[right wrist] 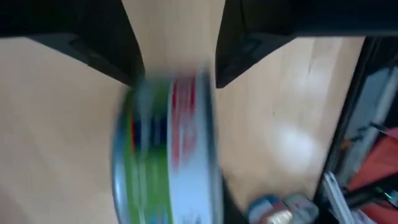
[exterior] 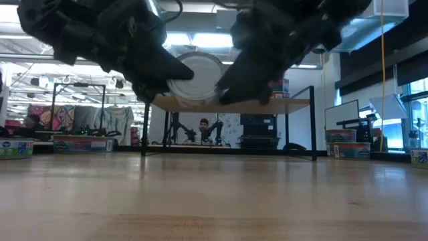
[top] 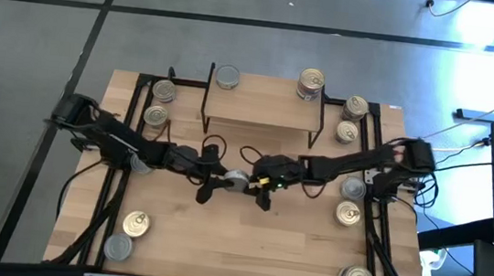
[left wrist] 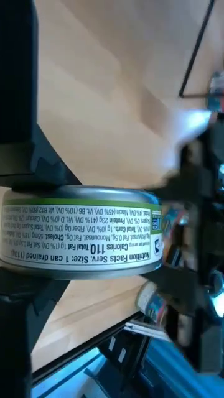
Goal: Stack canned seafood by type on shelf
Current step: Stack the green white tuna can on top of the green white tuna can on the shelf, then put the green white tuna can on the shelf aligned with the other green white tuna can
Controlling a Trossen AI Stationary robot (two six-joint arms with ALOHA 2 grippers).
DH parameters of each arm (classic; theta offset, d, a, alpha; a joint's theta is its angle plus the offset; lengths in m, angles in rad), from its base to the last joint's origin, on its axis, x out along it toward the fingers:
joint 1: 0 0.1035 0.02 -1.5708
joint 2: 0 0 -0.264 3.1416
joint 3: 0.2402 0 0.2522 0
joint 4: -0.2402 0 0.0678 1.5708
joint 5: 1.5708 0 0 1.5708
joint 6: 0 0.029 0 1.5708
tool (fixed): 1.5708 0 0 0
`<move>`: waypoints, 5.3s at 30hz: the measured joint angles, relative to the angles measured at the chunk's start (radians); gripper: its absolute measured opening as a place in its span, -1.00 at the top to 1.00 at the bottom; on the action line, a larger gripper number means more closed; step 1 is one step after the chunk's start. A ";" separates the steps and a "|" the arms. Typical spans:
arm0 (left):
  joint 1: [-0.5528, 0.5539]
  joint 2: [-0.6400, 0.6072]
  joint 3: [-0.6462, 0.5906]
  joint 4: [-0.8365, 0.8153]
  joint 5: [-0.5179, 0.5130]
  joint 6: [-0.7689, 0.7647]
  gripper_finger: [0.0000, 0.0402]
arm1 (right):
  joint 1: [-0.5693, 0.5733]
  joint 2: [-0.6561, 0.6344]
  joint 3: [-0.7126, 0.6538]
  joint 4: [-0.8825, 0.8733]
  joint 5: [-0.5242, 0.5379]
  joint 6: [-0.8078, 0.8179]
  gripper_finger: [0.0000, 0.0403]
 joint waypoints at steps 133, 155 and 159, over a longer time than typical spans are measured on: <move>0.988 0.110 0.888 -1.140 0.291 0.156 -0.12 | 0.000 -0.044 -0.217 0.060 0.196 -0.222 -0.03; 0.481 -0.056 0.890 -1.264 0.151 0.462 -0.12 | 0.000 -0.044 -0.217 0.072 0.196 -0.231 -0.03; 0.316 -0.051 0.890 -1.323 0.090 0.397 -0.12 | 0.000 -0.044 -0.217 0.076 0.196 -0.230 -0.03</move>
